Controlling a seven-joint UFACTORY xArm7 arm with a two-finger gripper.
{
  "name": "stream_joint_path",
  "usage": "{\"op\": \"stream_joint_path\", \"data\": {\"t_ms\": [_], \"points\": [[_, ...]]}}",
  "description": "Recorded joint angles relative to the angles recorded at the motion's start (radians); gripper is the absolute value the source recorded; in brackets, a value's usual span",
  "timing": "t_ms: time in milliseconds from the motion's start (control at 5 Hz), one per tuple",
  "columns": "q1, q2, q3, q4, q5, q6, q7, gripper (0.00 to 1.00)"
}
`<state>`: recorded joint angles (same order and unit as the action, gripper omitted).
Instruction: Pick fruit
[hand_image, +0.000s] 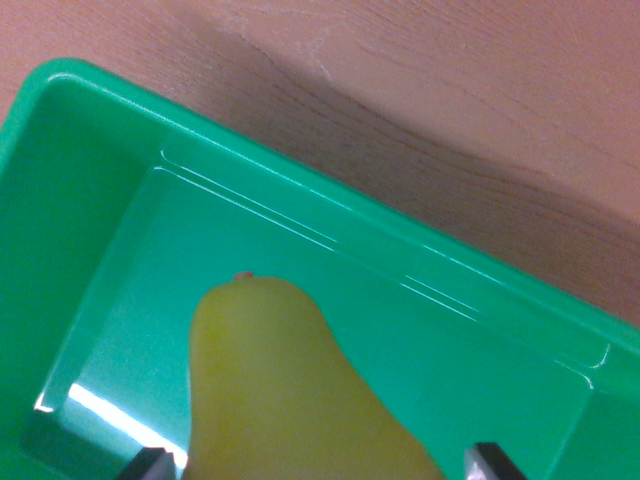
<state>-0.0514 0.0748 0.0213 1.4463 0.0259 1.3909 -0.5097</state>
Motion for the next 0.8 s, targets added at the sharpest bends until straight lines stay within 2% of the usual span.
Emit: {"op": "stream_joint_path", "data": {"t_ms": [200,800], "points": [[-0.0001,-0.01,0.0,0.016,-0.0002,0.026,0.001,1.0],[-0.0002,-0.018,0.0,0.029,-0.0003,0.047,0.001,1.0]]}}
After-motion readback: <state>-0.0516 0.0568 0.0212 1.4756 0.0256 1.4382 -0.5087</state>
